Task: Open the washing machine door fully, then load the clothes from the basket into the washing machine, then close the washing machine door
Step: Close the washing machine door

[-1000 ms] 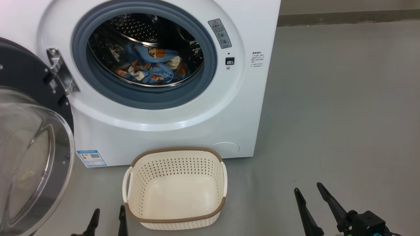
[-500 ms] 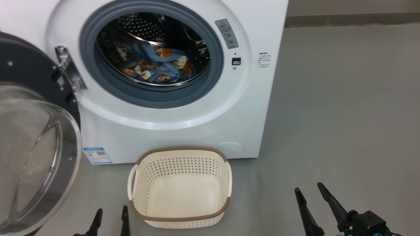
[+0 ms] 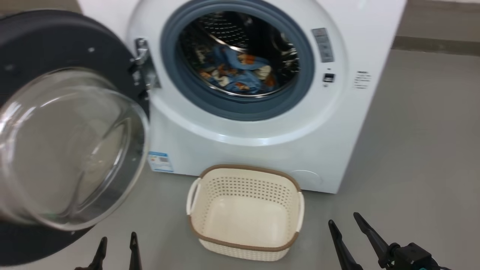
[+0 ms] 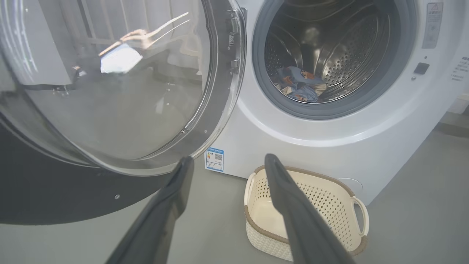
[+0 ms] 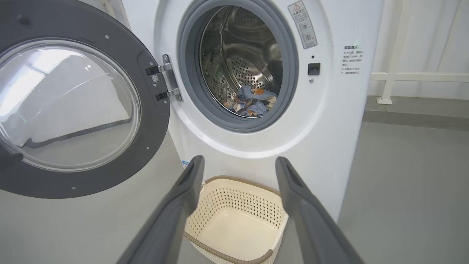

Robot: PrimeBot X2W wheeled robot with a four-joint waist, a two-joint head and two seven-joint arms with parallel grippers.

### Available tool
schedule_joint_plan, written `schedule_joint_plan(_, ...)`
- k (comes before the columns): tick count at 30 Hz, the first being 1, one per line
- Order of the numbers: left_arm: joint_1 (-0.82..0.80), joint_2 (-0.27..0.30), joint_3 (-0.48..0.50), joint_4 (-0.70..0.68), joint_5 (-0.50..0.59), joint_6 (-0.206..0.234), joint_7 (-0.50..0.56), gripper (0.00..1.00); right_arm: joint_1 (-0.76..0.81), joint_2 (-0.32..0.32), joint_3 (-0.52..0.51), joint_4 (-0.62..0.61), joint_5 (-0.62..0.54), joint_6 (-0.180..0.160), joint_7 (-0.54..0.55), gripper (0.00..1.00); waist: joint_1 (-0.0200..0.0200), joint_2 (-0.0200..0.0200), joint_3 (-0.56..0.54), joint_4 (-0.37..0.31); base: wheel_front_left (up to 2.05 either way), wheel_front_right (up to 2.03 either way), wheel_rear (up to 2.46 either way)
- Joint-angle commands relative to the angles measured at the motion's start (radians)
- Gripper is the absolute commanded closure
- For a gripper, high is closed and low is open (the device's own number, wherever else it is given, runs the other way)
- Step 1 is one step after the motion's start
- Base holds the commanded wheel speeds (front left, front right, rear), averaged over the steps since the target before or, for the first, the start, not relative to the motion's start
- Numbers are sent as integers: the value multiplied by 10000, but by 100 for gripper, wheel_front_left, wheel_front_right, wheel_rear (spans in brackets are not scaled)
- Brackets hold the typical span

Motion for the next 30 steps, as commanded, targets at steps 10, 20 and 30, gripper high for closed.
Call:
schedule_joint_plan(10,14,99,381,-332,-32,67,-65,0,-540,-124,720,-104,178,27,-49,0,0,-1,-412,2929,0,0,0)
schedule_joint_plan(20,189,99,472,-593,-339,237,-65,0,-1102,-175,1537,156,286,27,-49,0,0,-1,-179,3180,0,0,0)
schedule_joint_plan(30,191,99,603,-809,-556,420,-65,0,-1337,-291,1756,322,377,27,-49,0,0,-1,-47,3281,0,0,0)
